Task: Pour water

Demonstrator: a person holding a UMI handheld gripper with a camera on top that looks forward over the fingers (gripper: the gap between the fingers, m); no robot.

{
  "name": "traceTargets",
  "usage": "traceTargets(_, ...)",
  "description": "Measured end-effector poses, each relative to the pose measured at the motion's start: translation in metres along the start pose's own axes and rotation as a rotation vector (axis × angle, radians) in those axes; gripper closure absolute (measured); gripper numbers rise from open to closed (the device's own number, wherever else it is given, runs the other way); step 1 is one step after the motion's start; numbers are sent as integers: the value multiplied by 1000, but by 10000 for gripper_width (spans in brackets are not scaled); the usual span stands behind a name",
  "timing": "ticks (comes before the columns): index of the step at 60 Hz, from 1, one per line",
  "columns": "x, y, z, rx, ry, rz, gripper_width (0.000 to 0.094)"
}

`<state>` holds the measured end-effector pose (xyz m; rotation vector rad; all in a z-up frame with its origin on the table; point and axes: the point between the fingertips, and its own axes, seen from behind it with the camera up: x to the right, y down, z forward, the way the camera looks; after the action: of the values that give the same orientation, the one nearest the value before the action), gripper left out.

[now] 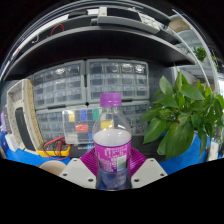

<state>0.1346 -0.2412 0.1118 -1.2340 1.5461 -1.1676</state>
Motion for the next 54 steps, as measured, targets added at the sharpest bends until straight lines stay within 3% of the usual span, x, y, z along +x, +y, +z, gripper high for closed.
traceTargets(14, 0, 2, -4, -4, 3, 0, 410)
traceTargets(18, 4, 13, -6, -51, 23, -10, 279)
traceTargets(39, -19, 21, -113, -130, 50, -58, 284)
traceTargets(54, -93, -1, -200, -163, -8, -26, 286)
